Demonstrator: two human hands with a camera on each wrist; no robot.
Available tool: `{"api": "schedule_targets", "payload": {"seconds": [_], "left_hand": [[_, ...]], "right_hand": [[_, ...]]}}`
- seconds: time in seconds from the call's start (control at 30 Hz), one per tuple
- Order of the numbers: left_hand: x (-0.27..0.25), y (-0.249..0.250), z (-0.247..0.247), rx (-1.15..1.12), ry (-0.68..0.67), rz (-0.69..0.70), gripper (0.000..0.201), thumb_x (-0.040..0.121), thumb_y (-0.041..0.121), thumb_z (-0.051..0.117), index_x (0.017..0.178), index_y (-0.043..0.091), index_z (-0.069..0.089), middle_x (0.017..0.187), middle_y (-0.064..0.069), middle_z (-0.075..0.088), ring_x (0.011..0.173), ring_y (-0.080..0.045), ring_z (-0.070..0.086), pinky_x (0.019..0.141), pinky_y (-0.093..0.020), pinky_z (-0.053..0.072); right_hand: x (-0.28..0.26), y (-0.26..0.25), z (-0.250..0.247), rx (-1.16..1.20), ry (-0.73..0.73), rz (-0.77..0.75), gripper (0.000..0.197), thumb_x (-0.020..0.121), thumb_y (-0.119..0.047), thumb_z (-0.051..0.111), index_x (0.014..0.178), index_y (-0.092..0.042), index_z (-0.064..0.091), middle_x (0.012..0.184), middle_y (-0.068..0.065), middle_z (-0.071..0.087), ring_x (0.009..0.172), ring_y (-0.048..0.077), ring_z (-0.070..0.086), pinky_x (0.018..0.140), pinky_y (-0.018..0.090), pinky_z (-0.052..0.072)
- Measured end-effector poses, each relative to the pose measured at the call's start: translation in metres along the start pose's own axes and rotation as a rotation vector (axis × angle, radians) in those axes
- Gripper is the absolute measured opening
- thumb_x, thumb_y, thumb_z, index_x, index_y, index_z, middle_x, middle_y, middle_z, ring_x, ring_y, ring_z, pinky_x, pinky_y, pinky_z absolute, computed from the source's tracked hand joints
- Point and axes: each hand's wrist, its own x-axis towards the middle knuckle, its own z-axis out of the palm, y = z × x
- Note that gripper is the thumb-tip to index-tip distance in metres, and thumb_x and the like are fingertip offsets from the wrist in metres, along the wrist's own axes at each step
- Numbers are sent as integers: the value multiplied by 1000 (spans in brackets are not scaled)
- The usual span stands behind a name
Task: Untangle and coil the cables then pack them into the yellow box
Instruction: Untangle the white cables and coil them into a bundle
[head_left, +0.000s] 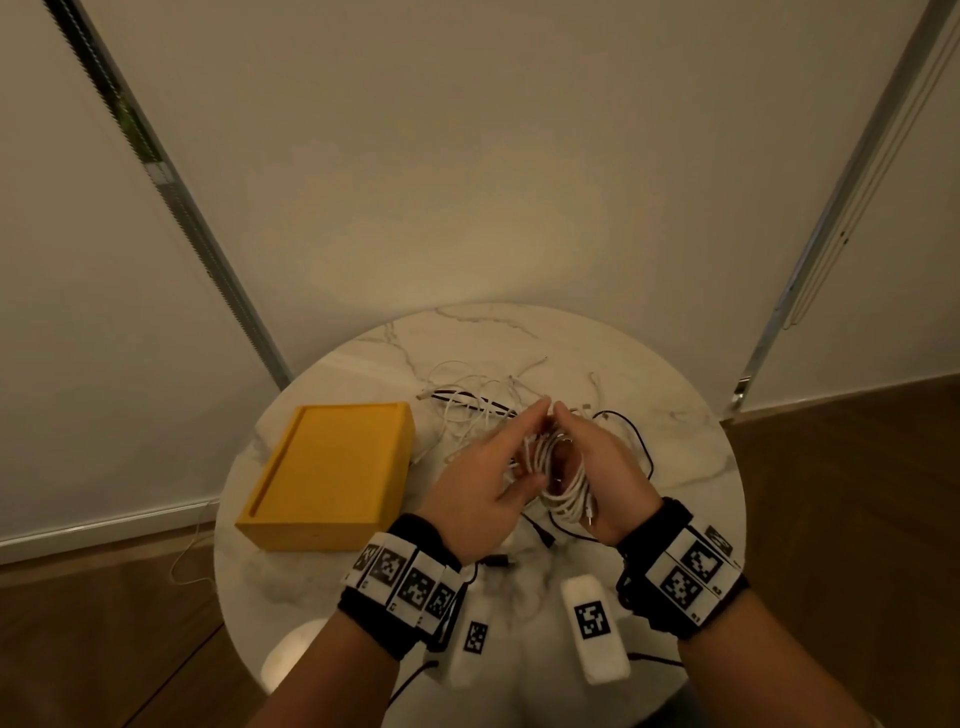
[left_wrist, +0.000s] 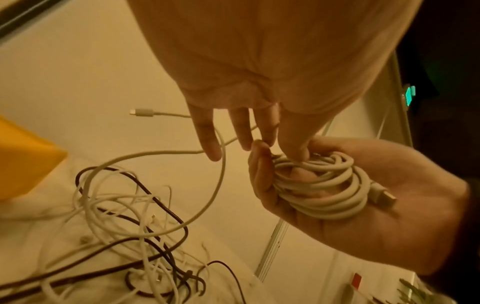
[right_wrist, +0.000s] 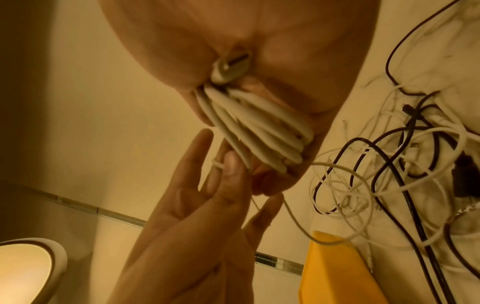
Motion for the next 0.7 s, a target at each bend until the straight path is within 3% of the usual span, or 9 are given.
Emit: {"api": "schedule_targets", "payload": {"seconds": [0.07, 0.23, 0.33, 0.4, 0.47, 0.53, 0.6, 0.7], "left_hand": [[2, -1, -1, 11, -64, -10, 82, 97, 12, 58, 156, 42, 10, 155, 7, 37, 139, -4, 39, 113, -25, 39], [-1, -1, -4, 14, -104, -20, 85, 97, 19, 57, 158, 31, 0, 158, 5, 32, 143, -3, 29, 116, -25, 33], [-2, -5, -3, 75, -82, -49, 87, 91, 34, 54, 158, 32, -3, 157, 9, 33, 145, -9, 25, 117, -41, 32], [-3, -6, -1, 141, -73, -67, 90, 87, 45, 51, 156, 37, -6, 153, 13, 38, 144, -14, 24, 115, -51, 30], [-3, -6, 0, 219, -94, -84, 93, 86, 50, 52, 155, 38, -9, 146, 15, 46, 143, -17, 21, 115, -53, 23], [-2, -4, 0, 288, -108, -104, 98, 87, 52, 57, 155, 37, -13, 142, 16, 50, 142, -18, 18, 115, -49, 17], [-1, -2, 0, 345, -108, -132, 105, 85, 55, 62, 154, 38, -15, 145, 15, 47, 141, -17, 18, 111, -47, 16], [2, -4, 0, 363, -58, -159, 113, 76, 64, 66, 155, 38, -10, 145, 12, 45, 136, -18, 28, 111, -48, 23]], "right_hand": [[-3, 2, 4, -9, -24, 28, 54, 103, -42, 50, 123, 6, 64, 126, 38, 59, 114, 51, 60, 105, 59, 43], [-1, 4, 0, 29, -59, 51, 58, 101, -43, 53, 120, 11, 62, 118, 40, 58, 102, 44, 57, 94, 53, 42], [-2, 3, 2, 81, -57, 80, 53, 102, -41, 53, 119, 9, 63, 111, 33, 63, 92, 40, 64, 87, 47, 50], [-3, 3, 3, 92, -69, 94, 58, 102, -43, 54, 128, 9, 57, 120, 37, 60, 100, 43, 62, 91, 49, 49], [-3, 3, 4, 91, -94, 111, 63, 100, -45, 57, 135, 7, 53, 128, 40, 54, 103, 43, 60, 90, 48, 50], [-3, 3, 4, 92, -118, 139, 61, 101, -45, 56, 136, 5, 55, 117, 33, 60, 91, 36, 63, 77, 41, 55], [-3, 3, 2, 67, -151, 150, 54, 102, -42, 51, 132, 2, 60, 94, 21, 65, 74, 28, 61, 62, 33, 55], [-5, 1, 3, 25, -157, 177, 45, 102, -41, 50, 122, -5, 69, 69, 8, 52, 55, 17, 50, 45, 24, 44]]}}
